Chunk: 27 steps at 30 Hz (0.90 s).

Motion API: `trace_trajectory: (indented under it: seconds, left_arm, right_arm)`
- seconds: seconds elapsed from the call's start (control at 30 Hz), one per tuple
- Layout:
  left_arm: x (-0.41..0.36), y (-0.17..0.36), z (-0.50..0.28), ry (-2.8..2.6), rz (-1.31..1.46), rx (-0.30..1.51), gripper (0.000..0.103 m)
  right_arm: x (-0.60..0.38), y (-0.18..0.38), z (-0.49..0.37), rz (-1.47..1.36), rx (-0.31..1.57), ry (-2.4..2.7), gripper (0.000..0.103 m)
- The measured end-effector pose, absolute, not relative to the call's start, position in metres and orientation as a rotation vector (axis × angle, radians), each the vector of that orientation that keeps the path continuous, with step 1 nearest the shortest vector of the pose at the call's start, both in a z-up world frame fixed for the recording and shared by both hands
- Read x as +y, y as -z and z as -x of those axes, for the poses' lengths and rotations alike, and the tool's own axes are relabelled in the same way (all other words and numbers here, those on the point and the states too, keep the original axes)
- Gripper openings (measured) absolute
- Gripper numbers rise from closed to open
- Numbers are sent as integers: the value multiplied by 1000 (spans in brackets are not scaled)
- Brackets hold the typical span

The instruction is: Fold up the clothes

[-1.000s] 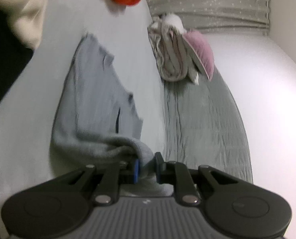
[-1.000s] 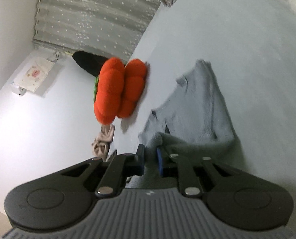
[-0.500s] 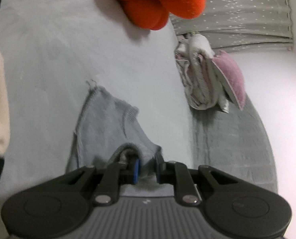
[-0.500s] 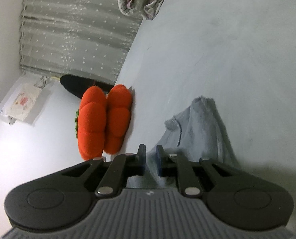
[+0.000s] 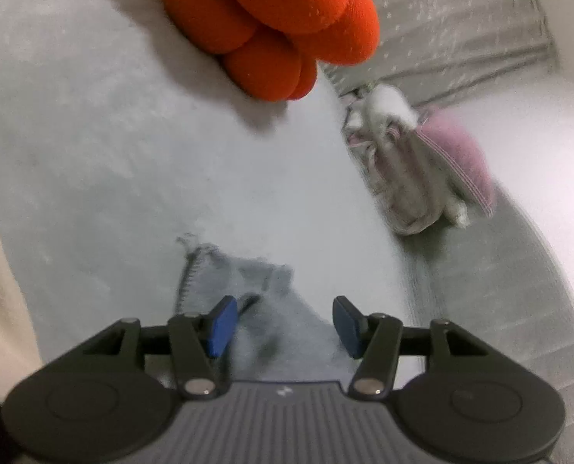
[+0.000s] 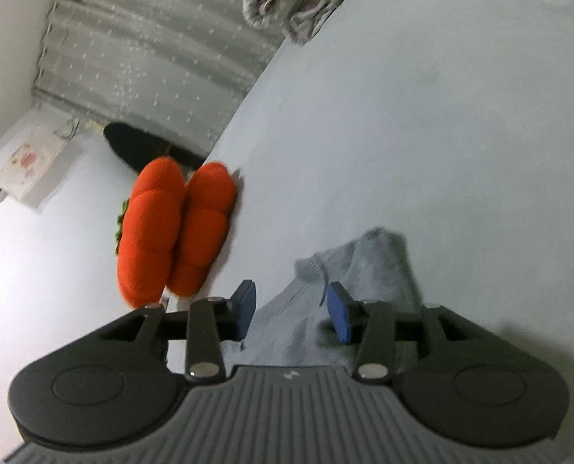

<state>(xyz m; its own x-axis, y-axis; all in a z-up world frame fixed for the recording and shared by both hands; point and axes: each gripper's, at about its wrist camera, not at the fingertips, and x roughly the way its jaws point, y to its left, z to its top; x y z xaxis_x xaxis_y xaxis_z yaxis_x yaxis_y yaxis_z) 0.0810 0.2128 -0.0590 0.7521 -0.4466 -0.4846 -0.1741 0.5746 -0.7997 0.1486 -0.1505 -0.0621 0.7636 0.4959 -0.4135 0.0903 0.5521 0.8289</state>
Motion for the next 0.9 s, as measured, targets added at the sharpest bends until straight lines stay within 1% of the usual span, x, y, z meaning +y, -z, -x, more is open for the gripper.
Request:
trace_trajectory:
  seconds: [0.1, 0.33, 0.43, 0.6, 0.63, 0.7, 0.77, 0.8, 0.83, 0.87, 0.9]
  left_arm:
    - [210, 58, -84, 166, 923, 745, 56]
    - [207, 62, -90, 158, 903, 770, 56]
    - [205, 64, -92, 159, 899, 774, 55]
    - [200, 66, -92, 168, 859, 764, 54]
    - [198, 67, -93, 168, 847, 763, 54]
    - [195, 69, -94, 163, 820, 756, 51]
    - [193, 72, -95, 154, 792, 748, 42]
    - [191, 73, -96, 148, 779, 743, 39]
    - [189, 74, -97, 145, 769, 738, 28]
    - [187, 75, -98, 144, 752, 730, 9]
    - [184, 74, -98, 143, 729, 721, 9]
  right_arm:
    - [-147, 66, -153, -964, 751, -268, 43]
    - [-148, 71, -159, -909, 849, -279, 43]
    - [-140, 70, -171, -888, 878, -307, 42]
    - [-133, 89, -182, -927, 872, -322, 42]
    - [-135, 93, -181, -950, 853, -326, 40]
    - [-137, 95, -180, -978, 817, -321, 29]
    - [-142, 95, -176, -993, 778, -312, 21]
    - [-145, 94, -174, -1005, 757, -306, 19]
    - [-147, 94, -172, -1012, 733, -300, 16]
    - [-147, 93, -171, -1009, 715, -295, 14]
    - [-147, 91, -169, -996, 696, -288, 12]
